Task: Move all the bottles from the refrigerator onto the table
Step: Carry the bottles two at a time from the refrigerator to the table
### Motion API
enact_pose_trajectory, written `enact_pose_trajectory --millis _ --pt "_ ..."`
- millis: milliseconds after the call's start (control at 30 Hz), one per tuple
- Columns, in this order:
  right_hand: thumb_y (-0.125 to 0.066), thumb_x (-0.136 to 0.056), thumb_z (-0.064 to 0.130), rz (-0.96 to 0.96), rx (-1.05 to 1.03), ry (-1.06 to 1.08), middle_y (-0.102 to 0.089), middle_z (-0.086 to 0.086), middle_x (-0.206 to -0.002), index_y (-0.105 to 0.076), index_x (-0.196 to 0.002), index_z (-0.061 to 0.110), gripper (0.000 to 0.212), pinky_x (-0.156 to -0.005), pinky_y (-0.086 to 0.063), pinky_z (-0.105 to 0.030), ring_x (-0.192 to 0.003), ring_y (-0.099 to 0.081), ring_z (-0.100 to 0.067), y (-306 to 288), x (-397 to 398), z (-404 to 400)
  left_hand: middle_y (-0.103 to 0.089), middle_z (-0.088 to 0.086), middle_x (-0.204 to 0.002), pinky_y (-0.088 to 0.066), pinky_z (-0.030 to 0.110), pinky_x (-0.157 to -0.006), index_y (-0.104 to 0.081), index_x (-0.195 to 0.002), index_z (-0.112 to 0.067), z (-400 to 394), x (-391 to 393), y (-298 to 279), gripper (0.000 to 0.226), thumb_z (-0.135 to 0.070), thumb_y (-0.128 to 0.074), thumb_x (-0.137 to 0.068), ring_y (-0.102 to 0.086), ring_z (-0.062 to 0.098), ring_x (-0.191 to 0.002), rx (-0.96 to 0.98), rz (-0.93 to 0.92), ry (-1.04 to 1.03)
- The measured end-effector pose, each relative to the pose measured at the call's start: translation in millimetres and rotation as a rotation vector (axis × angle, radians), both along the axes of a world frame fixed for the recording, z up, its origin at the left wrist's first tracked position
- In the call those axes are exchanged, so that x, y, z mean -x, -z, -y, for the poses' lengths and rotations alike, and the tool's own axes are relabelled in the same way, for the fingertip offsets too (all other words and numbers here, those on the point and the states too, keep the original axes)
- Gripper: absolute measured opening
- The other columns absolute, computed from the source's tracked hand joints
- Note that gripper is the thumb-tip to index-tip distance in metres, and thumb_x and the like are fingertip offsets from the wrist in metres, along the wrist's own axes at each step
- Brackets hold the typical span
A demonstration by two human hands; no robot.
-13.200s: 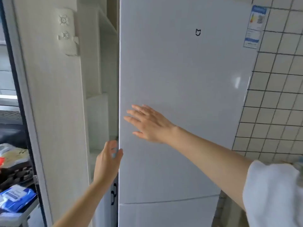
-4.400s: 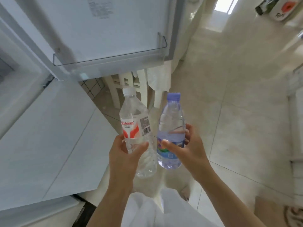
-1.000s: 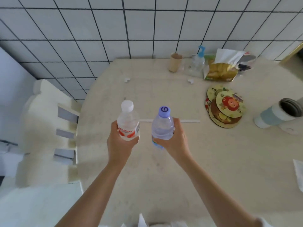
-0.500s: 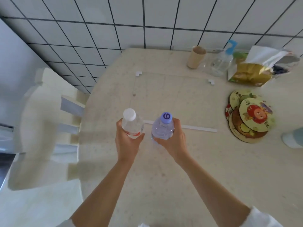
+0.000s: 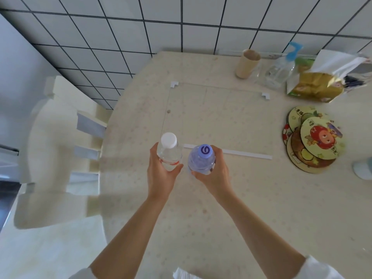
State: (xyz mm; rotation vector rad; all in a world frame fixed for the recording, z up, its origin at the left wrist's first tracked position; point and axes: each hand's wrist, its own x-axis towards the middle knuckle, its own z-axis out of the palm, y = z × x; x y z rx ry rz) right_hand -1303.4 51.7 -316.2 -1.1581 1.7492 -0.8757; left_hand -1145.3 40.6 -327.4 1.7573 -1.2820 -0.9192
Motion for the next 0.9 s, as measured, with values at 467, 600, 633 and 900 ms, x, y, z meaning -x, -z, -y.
enact_pose_trajectory --millis 467,600,633,900 --pt "-0.069 -0.084 0.014 -0.063 0.026 0.206 -0.053 0.005 -0.124 -0.046 -0.128 0.015 0.050 -0.100 -0.045 -0.046 -0.115 -0.055 -0.019 0 -12 -53 -0.060 -0.007 -0.117 -0.054 0.036 -0.091 -0.051 -0.129 -0.017 -39 -44 -25 0.046 -0.005 -0.066 -0.087 -0.060 0.014 -0.107 -0.027 -0.073 0.140" --pt "-0.063 -0.088 0.012 -0.075 0.051 0.242 -0.059 -0.004 -0.121 -0.048 -0.127 0.011 0.043 -0.098 -0.046 -0.044 -0.112 -0.058 -0.020 -8 -25 -92 -0.067 -0.006 -0.100 -0.055 0.032 -0.085 -0.058 -0.120 -0.015 -64 -61 -33 0.035 -0.004 -0.064 -0.088 -0.064 0.012 -0.094 0.006 -0.035 0.204" --pt "-0.063 -0.088 0.012 -0.079 0.058 0.246 -0.061 -0.004 -0.119 -0.049 -0.127 0.011 0.041 -0.098 -0.047 -0.044 -0.111 -0.059 -0.020 -12 -29 -103 -0.067 -0.007 -0.097 -0.054 0.028 -0.083 -0.059 -0.118 -0.015 -72 -65 -36 0.032 -0.004 -0.063 -0.088 -0.064 0.008 -0.091 0.013 -0.022 0.212" --pt "-0.061 -0.090 0.011 -0.046 0.081 0.180 -0.064 0.001 -0.107 -0.053 -0.121 0.016 0.032 -0.098 -0.047 -0.043 -0.107 -0.062 -0.017 -31 -52 -188 -0.072 -0.005 -0.089 -0.044 0.002 -0.070 -0.064 -0.108 -0.020 -164 -90 -56 0.018 -0.011 -0.061 -0.092 -0.065 0.004 -0.086 0.008 0.018 0.196"
